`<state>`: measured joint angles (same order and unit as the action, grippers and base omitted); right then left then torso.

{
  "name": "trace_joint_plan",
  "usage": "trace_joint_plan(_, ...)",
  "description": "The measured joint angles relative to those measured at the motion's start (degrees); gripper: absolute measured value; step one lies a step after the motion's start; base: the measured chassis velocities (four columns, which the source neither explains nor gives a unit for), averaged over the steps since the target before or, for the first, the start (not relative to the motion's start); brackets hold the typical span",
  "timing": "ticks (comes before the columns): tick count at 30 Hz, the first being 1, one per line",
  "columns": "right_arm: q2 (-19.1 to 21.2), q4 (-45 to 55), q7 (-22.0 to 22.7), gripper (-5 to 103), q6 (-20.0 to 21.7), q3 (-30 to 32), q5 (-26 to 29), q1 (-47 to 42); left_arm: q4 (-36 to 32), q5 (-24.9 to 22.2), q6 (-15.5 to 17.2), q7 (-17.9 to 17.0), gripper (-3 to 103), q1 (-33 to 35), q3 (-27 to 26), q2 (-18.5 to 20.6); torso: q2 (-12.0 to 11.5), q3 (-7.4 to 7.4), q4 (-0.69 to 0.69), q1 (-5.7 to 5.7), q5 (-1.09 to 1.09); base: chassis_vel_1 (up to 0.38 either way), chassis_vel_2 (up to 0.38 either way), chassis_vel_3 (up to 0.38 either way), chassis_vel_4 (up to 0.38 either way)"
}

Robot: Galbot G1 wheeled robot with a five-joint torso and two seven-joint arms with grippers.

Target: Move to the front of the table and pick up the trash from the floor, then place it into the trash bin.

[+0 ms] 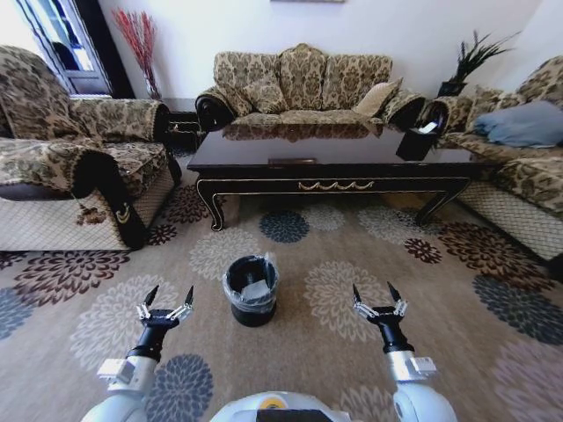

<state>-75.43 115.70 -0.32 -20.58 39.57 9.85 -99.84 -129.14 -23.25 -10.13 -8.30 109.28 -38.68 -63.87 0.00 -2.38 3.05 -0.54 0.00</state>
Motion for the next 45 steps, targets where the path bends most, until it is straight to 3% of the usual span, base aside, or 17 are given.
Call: trace_joint_plan(45,0.0,0.0,0.0,100,0.0,0.0,0.0,0.0,0.0,0.0,0.0,0.0,100,0.0,0.0,0.0,0.0,0.0,0.0,0.0,0.0,0.086,-0.089,-0.09,0.088)
